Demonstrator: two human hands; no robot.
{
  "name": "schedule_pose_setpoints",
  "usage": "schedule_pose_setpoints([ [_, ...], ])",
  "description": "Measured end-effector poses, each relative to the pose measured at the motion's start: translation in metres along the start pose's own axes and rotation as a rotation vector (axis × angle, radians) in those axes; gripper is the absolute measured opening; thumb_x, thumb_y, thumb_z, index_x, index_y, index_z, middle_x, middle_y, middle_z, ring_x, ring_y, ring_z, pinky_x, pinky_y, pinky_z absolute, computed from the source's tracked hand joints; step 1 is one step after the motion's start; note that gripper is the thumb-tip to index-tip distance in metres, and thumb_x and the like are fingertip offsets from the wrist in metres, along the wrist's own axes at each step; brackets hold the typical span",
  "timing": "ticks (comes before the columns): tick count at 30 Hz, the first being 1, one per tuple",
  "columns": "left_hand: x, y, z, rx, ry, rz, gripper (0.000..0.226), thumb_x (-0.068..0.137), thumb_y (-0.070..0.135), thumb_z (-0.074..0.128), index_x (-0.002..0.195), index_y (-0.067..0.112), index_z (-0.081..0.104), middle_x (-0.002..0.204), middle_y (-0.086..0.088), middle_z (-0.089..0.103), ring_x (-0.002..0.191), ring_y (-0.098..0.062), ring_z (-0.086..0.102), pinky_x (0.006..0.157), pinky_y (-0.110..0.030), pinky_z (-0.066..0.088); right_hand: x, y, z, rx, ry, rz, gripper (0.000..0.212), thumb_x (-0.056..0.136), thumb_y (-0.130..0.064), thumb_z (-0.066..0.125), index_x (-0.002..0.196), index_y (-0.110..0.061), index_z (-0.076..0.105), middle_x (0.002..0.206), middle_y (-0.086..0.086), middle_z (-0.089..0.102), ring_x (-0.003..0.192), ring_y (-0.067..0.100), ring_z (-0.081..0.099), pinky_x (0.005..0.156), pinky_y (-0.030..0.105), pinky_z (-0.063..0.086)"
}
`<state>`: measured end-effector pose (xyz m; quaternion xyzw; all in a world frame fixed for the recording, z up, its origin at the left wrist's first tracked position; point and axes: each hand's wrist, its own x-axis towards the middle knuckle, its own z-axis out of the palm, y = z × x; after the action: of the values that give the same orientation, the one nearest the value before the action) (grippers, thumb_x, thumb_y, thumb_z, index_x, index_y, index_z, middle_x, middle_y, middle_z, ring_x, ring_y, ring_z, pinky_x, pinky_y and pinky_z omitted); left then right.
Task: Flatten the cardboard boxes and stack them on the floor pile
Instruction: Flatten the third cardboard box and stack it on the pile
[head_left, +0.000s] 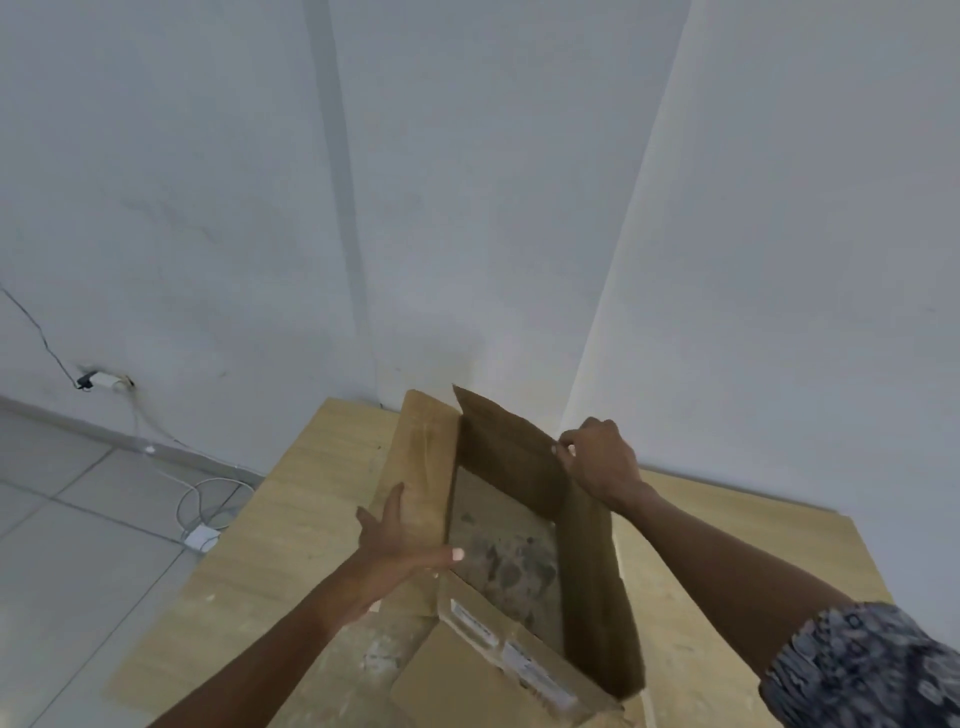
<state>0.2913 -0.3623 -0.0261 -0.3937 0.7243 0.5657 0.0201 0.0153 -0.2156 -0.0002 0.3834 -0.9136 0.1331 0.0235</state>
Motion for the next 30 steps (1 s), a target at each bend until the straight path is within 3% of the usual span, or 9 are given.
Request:
schedule_pose_setpoints([
  [6,0.003,0.004,0.035,-0.008,-0.088,0.167,0.121,0.069,0.030,0.087,0.155,0.039,0.001,0.151,0.000,-0.044,0.150,-0.034,0.004,0.106,-0.033,0.045,-0.012,-0.050,0.020,0.195,-0.081,0.014,0.026,0.094,-0.040,0.054,0.096,-0.022,0.073,0.098,0.006,0.063,0.082,0.023,0.062,0.075,0.037,0.055],
  [8,-0.001,0.007,0.047,0.006,-0.056,0.311,0.107,0.076,0.023,0.081,0.151,0.044,0.008,0.157,0.005,-0.031,0.150,-0.029,0.010,0.101,-0.030,0.049,-0.017,-0.062,0.030,0.275,-0.111,0.059,0.025,0.092,-0.043,0.053,0.093,-0.024,0.069,0.095,0.004,0.066,0.077,0.021,0.063,0.072,0.039,0.057],
  [11,-0.003,0.019,0.058,-0.093,-0.090,0.450,0.101,0.080,0.023,0.077,0.147,0.053,0.008,0.154,0.023,0.017,0.139,-0.005,0.034,0.108,-0.034,0.044,-0.026,-0.078,0.039,0.346,-0.147,0.076,0.025,0.092,-0.046,0.051,0.096,-0.025,0.064,0.092,-0.001,0.067,0.079,0.019,0.063,0.071,0.037,0.056],
  [14,0.007,0.030,0.062,-0.358,-0.142,0.346,0.106,0.091,0.013,0.064,0.148,0.048,-0.018,0.149,0.031,0.018,0.109,0.020,0.052,0.096,-0.030,0.050,-0.031,-0.090,0.038,0.438,-0.134,0.108,0.028,0.096,-0.045,0.049,0.104,-0.022,0.063,0.095,0.000,0.067,0.081,0.017,0.060,0.067,0.032,0.045],
  [17,0.015,0.042,0.059,-0.527,-0.167,0.218,0.082,0.102,0.030,0.049,0.150,0.047,-0.015,0.153,0.011,0.038,0.105,0.003,0.064,0.079,-0.037,0.053,-0.039,-0.099,0.043,0.585,-0.155,0.134,0.050,0.092,-0.065,0.042,0.108,-0.022,0.060,0.105,0.002,0.066,0.093,0.019,0.060,0.076,0.036,0.047],
  [20,0.019,0.048,0.059,-0.757,-0.209,0.130,0.047,0.103,0.049,0.035,0.148,0.035,0.036,0.134,-0.007,0.061,0.115,-0.027,0.064,0.078,-0.063,0.055,-0.049,-0.104,0.045,0.590,-0.191,0.119,0.063,0.080,-0.083,0.040,0.104,-0.026,0.054,0.102,-0.002,0.063,0.092,0.020,0.061,0.082,0.045,0.051],
  [23,0.021,0.046,0.062,-0.841,-0.185,0.095,0.045,0.105,0.046,0.031,0.135,0.025,0.056,0.134,-0.007,0.060,0.114,-0.031,0.063,0.077,-0.069,0.053,-0.053,-0.107,0.041,0.584,-0.246,0.111,0.054,0.092,-0.059,0.045,0.129,-0.019,0.043,0.118,0.007,0.062,0.103,0.026,0.061,0.088,0.048,0.051],
  [27,0.026,0.041,0.064,-0.791,-0.171,0.060,0.050,0.104,0.040,0.035,0.150,0.023,0.034,0.145,-0.001,0.050,0.114,-0.035,0.062,0.075,-0.066,0.055,-0.056,-0.105,0.044,0.403,-0.225,0.042,0.080,0.094,-0.011,0.046,0.153,-0.040,0.000,0.159,0.003,0.028,0.133,0.042,0.042,0.098,0.058,0.044],
  [30,0.027,0.041,0.064,-0.628,-0.170,0.071,0.048,0.103,0.037,0.033,0.150,0.024,0.034,0.140,0.001,0.054,0.112,-0.030,0.064,0.078,-0.057,0.058,-0.063,-0.102,0.047,0.179,-0.270,-0.053,0.099,0.086,0.005,0.054,0.153,-0.036,-0.006,0.164,-0.001,0.011,0.139,0.045,0.031,0.097,0.060,0.046],
])
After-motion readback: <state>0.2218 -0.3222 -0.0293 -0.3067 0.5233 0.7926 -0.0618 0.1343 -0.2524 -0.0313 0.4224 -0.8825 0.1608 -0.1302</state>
